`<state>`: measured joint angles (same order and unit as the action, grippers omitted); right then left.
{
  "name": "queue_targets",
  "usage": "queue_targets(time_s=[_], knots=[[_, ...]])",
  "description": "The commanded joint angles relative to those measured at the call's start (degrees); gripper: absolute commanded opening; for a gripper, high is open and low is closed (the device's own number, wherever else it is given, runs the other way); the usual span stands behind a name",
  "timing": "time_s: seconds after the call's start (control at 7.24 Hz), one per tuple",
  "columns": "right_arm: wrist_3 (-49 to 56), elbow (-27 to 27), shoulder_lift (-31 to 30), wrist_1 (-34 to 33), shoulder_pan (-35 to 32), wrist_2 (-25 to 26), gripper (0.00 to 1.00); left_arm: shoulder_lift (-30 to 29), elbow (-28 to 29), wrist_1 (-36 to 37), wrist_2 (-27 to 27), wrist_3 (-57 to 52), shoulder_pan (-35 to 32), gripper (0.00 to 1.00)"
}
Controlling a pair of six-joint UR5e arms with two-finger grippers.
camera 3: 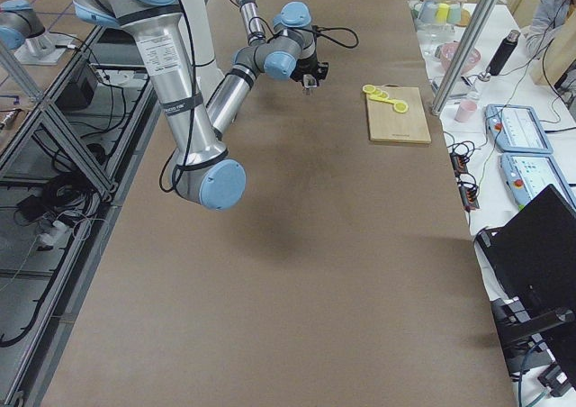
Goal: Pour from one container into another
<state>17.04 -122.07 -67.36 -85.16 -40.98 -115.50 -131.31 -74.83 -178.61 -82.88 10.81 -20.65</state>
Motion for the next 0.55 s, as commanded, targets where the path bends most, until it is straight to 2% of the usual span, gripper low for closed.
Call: queue_targets(time_s=[0.0, 0.41], knots=[[0.63, -0.53, 1.26, -2.98, 1.07, 1.24, 0.0, 0.0, 0.04, -0.07, 0.0, 0.0, 0.0, 0.0], [1.24, -0.53, 2.32, -5.71, 2.39, 2.57, 0.0, -0.08, 0.04, -0.07, 0.0, 0.0, 0.09, 0.0]])
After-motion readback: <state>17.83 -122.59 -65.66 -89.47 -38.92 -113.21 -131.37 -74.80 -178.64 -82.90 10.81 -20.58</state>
